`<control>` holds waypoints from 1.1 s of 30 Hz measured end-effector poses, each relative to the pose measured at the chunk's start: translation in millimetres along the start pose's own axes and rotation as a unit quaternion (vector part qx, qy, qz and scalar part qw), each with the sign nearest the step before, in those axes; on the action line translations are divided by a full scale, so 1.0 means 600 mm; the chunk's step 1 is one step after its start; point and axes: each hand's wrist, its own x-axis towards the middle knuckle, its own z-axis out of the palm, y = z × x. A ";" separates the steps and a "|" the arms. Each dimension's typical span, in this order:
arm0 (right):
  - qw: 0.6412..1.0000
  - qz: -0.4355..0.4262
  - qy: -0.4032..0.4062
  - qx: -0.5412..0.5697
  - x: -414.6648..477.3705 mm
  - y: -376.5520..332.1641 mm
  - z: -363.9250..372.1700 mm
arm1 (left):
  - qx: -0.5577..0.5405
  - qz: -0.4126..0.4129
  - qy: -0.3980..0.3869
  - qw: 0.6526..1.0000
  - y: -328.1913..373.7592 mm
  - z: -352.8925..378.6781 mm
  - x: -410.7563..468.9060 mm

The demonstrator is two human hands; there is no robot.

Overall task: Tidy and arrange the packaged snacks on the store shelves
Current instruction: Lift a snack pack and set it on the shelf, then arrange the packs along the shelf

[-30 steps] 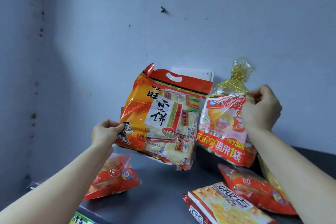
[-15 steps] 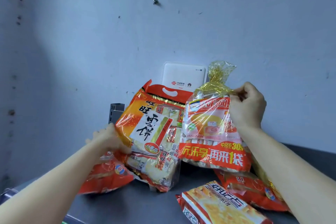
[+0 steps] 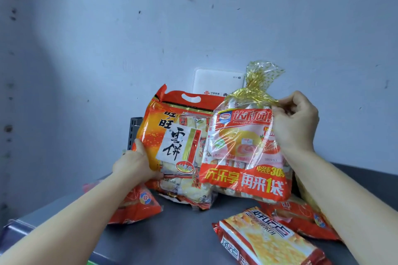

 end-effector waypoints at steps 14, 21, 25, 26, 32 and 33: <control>0.995 -0.019 -0.041 0.086 -0.030 -0.045 -0.054 | -0.585 0.232 -0.137 0.765 0.143 -0.122 -0.170; 0.996 0.032 -0.043 0.075 -0.006 -0.030 -0.209 | -0.647 0.217 -0.137 0.718 0.253 -0.129 -0.246; 0.994 0.091 -0.062 0.023 -0.001 -0.006 -0.333 | -0.685 0.180 -0.118 0.696 0.346 -0.124 -0.311; 0.991 0.111 -0.073 0.019 -0.003 -0.001 -0.366 | -0.695 0.174 -0.115 0.688 0.370 -0.121 -0.329; 0.960 0.231 -0.154 -0.031 -0.013 0.028 -0.576 | -0.741 0.153 -0.138 0.639 0.521 -0.114 -0.459; 0.956 0.240 -0.162 -0.042 -0.012 0.032 -0.611 | -0.743 0.153 -0.150 0.634 0.544 -0.114 -0.483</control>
